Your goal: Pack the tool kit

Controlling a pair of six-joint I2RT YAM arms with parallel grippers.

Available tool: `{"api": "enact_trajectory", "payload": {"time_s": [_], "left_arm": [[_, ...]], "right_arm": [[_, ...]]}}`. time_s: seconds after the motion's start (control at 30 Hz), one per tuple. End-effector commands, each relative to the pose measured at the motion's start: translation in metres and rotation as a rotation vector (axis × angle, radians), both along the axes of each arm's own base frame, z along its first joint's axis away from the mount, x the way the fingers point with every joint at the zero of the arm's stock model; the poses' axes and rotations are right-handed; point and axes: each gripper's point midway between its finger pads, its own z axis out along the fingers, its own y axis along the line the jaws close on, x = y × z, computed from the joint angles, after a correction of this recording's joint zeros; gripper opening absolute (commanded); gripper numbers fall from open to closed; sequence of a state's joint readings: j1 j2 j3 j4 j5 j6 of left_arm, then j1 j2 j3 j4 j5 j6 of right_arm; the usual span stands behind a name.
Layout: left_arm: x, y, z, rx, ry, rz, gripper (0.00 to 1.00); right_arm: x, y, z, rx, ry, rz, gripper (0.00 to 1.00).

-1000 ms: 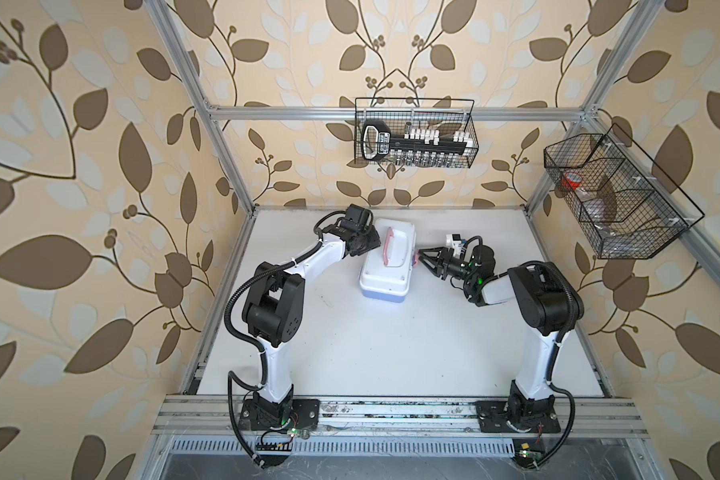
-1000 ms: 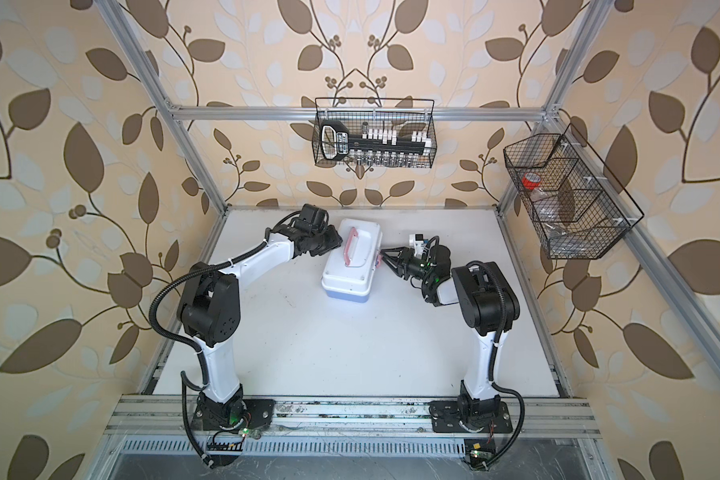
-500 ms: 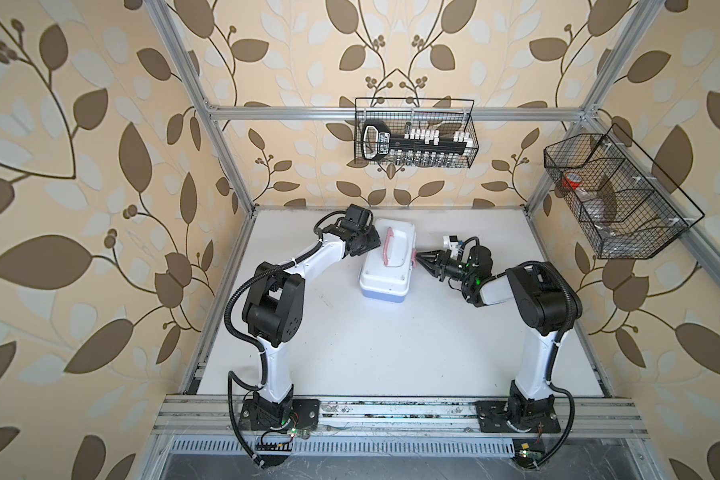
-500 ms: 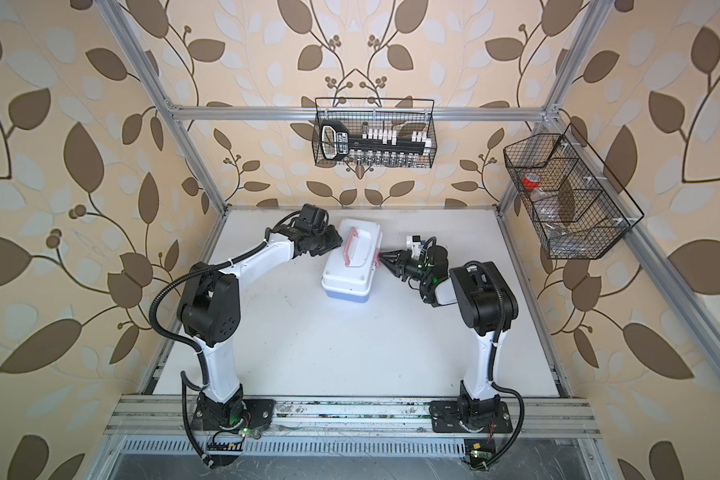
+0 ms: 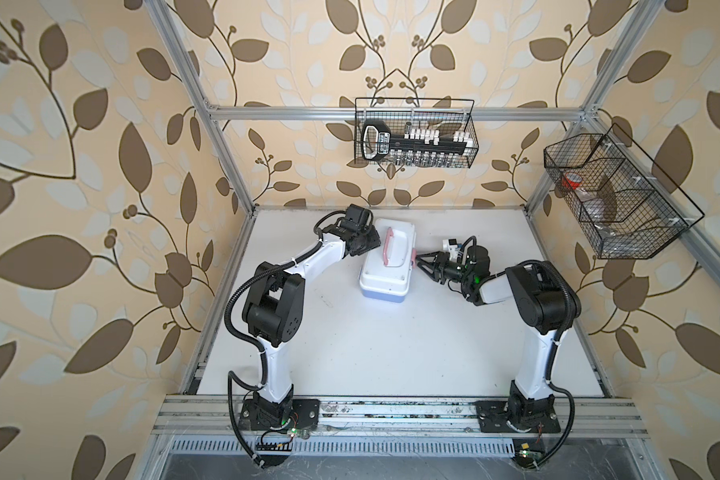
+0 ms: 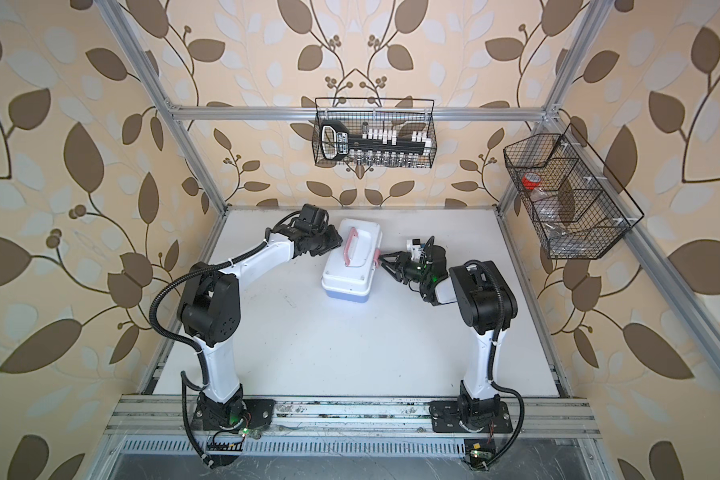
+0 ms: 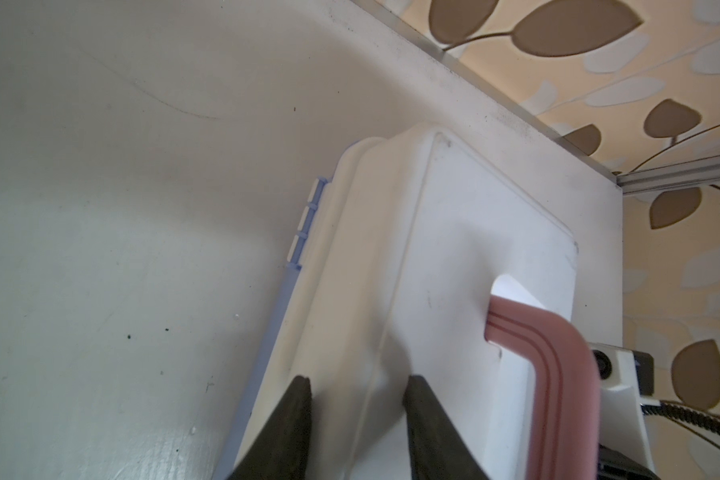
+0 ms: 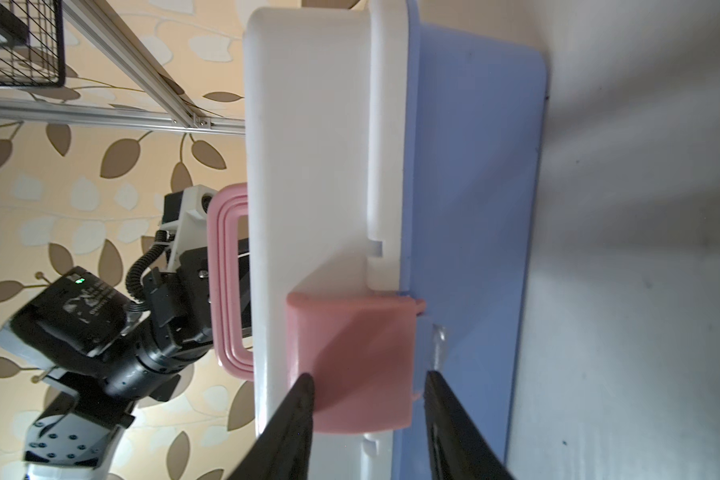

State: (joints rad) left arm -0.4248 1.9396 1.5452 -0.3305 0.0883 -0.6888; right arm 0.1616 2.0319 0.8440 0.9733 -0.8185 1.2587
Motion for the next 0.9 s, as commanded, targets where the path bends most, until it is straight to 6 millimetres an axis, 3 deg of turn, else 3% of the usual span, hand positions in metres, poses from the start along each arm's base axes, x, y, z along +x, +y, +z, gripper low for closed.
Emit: {"api": "enact_trajectory", "payload": {"time_s": [0.0, 0.43, 0.7, 0.87], "left_arm": [[-0.031, -0.014, -0.053, 0.031, 0.176, -0.054, 0.39], [-0.031, -0.015, -0.053, 0.029, 0.179, -0.060, 0.39], [-0.031, -0.015, -0.053, 0.029, 0.180, -0.060, 0.39], [-0.031, -0.015, -0.053, 0.030, 0.180, -0.060, 0.39]], "right_arm": [[0.002, 0.008, 0.003, -0.015, -0.013, 0.022, 0.50], [0.001, 0.013, 0.009, 0.031, -0.029, 0.031, 0.59], [0.000, 0.013, -0.004, 0.013, 0.001, 0.033, 0.54], [-0.001, 0.011, 0.000, 0.013, -0.003, 0.029, 0.55]]}}
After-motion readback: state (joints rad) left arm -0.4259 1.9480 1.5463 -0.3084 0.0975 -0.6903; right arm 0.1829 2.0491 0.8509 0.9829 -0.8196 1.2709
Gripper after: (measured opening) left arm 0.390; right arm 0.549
